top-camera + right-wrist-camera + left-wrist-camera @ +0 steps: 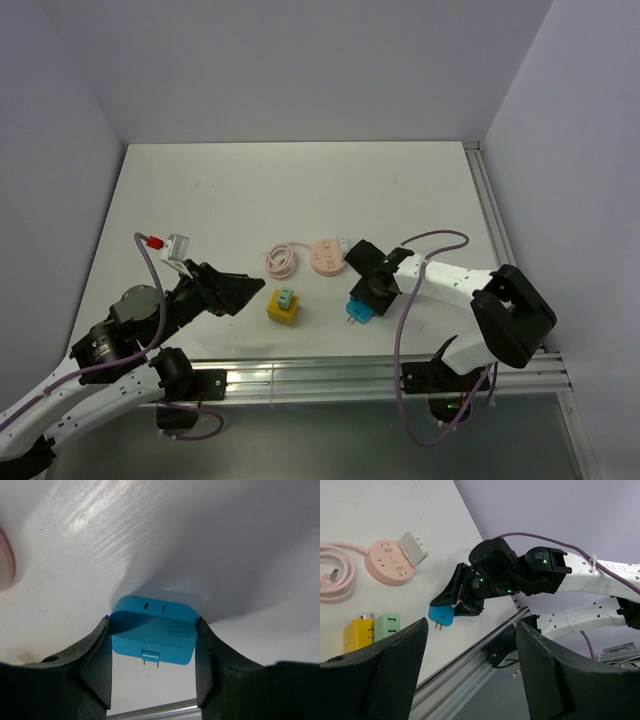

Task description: Insert the plug

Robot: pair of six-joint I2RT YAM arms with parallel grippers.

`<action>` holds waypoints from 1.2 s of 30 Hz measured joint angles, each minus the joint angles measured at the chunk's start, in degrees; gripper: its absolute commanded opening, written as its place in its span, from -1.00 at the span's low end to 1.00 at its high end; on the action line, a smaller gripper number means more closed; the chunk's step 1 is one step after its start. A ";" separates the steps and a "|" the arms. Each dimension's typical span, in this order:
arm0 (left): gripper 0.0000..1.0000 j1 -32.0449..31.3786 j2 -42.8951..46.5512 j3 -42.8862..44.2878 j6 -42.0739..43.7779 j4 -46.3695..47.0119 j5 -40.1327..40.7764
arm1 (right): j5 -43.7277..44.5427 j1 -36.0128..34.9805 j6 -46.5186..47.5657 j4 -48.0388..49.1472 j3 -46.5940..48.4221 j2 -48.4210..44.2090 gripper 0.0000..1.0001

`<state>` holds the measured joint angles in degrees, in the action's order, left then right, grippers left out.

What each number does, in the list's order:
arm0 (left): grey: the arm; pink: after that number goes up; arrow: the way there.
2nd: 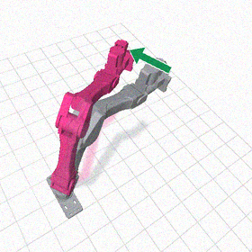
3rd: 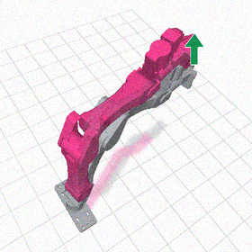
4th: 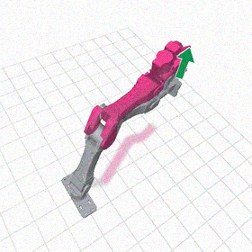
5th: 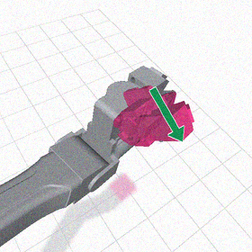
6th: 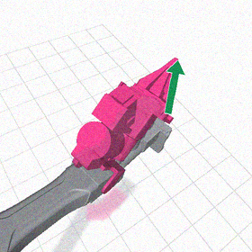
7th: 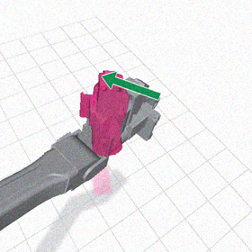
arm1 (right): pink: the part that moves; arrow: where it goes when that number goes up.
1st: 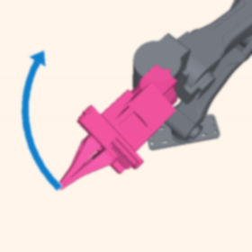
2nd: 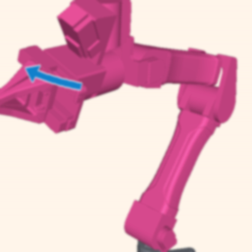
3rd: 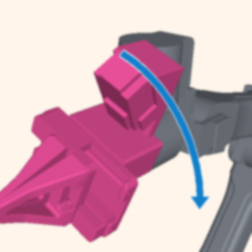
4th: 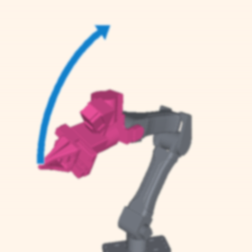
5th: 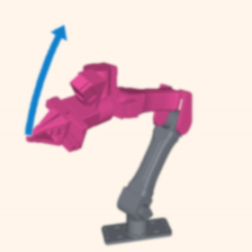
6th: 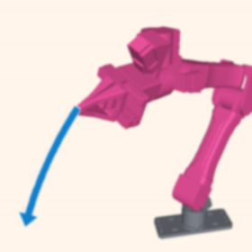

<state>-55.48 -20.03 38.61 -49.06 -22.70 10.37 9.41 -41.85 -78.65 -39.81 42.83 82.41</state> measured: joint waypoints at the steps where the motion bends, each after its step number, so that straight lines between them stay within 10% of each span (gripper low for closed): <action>1: 0.52 0.00 0.00 0.00 0.00 -0.17 0.00 | 0.00 -0.28 0.17 0.44 0.00 -0.11 -0.62; 5: 0.49 0.00 -0.52 0.02 0.02 -0.31 -0.11 | -0.15 -0.81 2.84 1.25 0.55 -1.38 -1.00; 14: 0.48 0.00 -7.45 -1.14 1.88 9.79 -7.23 | -9.81 -3.61 15.82 13.99 9.86 -15.87 -1.00; 36: -0.05 0.00 -18.45 -3.23 1.40 21.22 -5.73 | -16.02 -10.73 17.14 17.66 18.97 -18.01 -1.00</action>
<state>-55.48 -38.48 35.38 -47.66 -1.48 4.64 -6.61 -52.58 -61.52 -22.15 61.80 64.40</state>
